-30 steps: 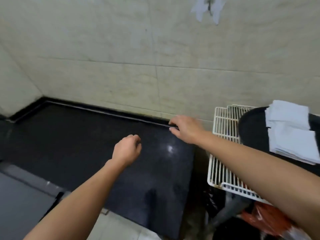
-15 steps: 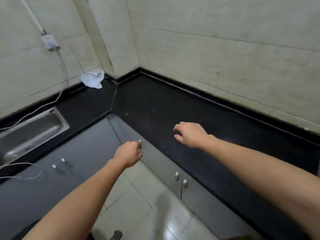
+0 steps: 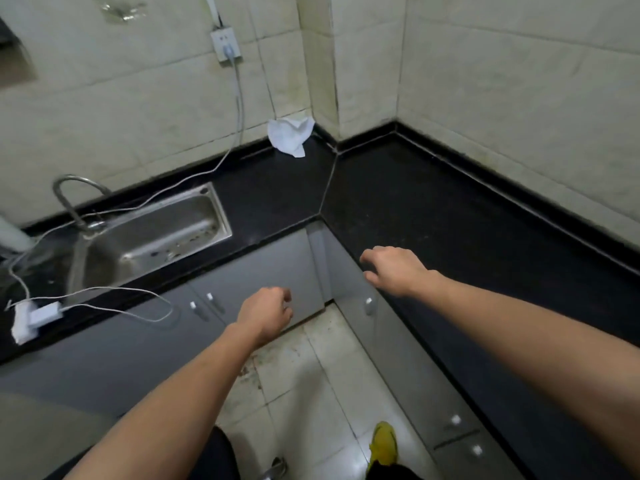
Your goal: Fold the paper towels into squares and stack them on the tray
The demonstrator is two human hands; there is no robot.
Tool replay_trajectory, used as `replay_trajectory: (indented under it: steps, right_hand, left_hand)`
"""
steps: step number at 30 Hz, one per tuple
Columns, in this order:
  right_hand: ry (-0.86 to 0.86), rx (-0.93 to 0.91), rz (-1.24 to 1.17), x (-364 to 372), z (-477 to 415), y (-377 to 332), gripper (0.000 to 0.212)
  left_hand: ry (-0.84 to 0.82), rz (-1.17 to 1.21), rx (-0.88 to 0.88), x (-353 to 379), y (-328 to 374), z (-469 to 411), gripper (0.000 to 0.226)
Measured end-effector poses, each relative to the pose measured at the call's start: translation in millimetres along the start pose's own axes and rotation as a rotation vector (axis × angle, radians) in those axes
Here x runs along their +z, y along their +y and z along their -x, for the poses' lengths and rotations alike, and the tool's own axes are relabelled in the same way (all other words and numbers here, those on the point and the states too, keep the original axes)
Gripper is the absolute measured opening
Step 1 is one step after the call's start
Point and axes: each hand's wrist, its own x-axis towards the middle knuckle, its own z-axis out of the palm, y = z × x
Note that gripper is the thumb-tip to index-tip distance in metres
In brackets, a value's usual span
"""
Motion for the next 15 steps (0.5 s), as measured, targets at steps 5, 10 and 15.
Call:
replay_trajectory:
  steps: [5, 10, 15]
  right_hand:
    - [-0.033, -0.029, -0.023, -5, -91, 9, 0.042]
    - [-0.083, -0.046, -0.017, -14, -177, 3, 0.042]
    - [-0.108, -0.090, 0.005, -8, -270, -14, 0.041]
  left_hand:
    - [0.026, 0.029, -0.071, -34, -31, -66, 0.033]
    - [0.015, 0.097, -0.127, -46, -61, -112, 0.032]
    - [0.037, 0.105, -0.135, -59, -112, -178, 0.026]
